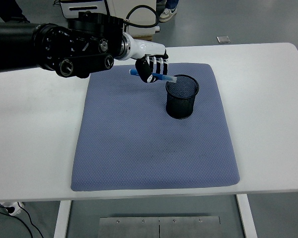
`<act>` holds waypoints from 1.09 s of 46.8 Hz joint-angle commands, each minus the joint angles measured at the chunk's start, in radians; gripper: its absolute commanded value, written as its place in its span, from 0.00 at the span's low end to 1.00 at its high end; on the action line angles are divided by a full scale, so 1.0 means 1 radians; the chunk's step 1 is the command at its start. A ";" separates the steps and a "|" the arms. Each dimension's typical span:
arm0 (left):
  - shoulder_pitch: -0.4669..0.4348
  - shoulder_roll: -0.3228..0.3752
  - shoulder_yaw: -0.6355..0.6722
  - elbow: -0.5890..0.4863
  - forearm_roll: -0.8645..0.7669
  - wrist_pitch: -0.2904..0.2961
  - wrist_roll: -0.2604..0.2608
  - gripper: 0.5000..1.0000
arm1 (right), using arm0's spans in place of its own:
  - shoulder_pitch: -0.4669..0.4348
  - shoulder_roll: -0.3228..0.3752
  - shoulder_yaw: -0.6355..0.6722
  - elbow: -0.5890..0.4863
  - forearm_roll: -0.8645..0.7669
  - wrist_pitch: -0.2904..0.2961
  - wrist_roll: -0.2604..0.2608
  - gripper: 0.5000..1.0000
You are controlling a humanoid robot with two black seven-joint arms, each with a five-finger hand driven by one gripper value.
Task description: Left hand places marker in pen holder
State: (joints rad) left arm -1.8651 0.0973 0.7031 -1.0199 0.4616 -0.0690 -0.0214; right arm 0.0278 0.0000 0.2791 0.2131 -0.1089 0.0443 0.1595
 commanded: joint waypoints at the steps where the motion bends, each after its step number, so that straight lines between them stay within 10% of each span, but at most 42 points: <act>1: 0.001 -0.001 -0.025 0.000 0.000 0.002 0.000 0.01 | 0.000 0.000 0.000 0.000 0.000 0.000 0.000 1.00; 51: 0.205 -0.041 -0.280 0.021 -0.236 0.190 -0.054 0.00 | 0.000 0.000 0.000 0.000 0.000 0.000 0.000 1.00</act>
State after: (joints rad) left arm -1.6674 0.0600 0.4233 -1.0035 0.2433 0.1110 -0.0671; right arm 0.0275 0.0000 0.2791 0.2133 -0.1089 0.0445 0.1595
